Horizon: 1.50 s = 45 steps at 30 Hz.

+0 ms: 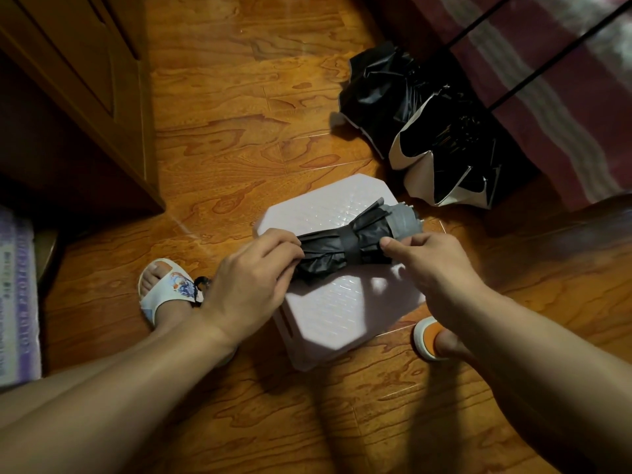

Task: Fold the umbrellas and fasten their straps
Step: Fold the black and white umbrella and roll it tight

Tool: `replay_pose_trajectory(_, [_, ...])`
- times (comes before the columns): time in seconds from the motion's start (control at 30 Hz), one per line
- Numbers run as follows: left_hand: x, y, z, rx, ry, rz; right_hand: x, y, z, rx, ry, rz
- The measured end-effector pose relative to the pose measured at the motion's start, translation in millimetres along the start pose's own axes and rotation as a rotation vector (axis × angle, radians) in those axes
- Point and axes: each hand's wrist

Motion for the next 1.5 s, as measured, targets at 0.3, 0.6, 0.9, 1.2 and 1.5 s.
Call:
replay_pose_trajectory(0.3, [-8.3, 6.7, -0.7, -0.055, 0.071, 0.015, 0.4, -18.0, 7.7, -0.134, -0.033, -0.177])
replay_pose_trajectory(0.6, [-10.7, 8.0, -2.6, -0.145, 0.151, 0.096, 3.5, -14.8, 9.9, -0.062, -0.082, -0.320])
replay_pose_trajectory(0.9, [-20.0, -6.6, 2.1, -0.301, 0.041, -0.107, -7.9, -30.6, 8.0, -0.148, 0.111, -0.138])
replay_pose_trajectory(1.2, [-15.6, -2.5, 1.5, -0.291, 0.041, -0.154, 1.5, -17.1, 8.3, -0.031, -0.157, -0.431])
replay_pose_trajectory(1.5, [-11.6, 1.8, 4.5, -0.162, -0.132, -0.237, 14.3, -13.5, -3.4, 0.021, -0.214, -0.432])
Point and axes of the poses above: each hand's wrist, its own z-axis towards the middle knuckle, its own y-axis out of the palm, x = y × z, and after that the axes turned 6 degrees about -x, right-handed
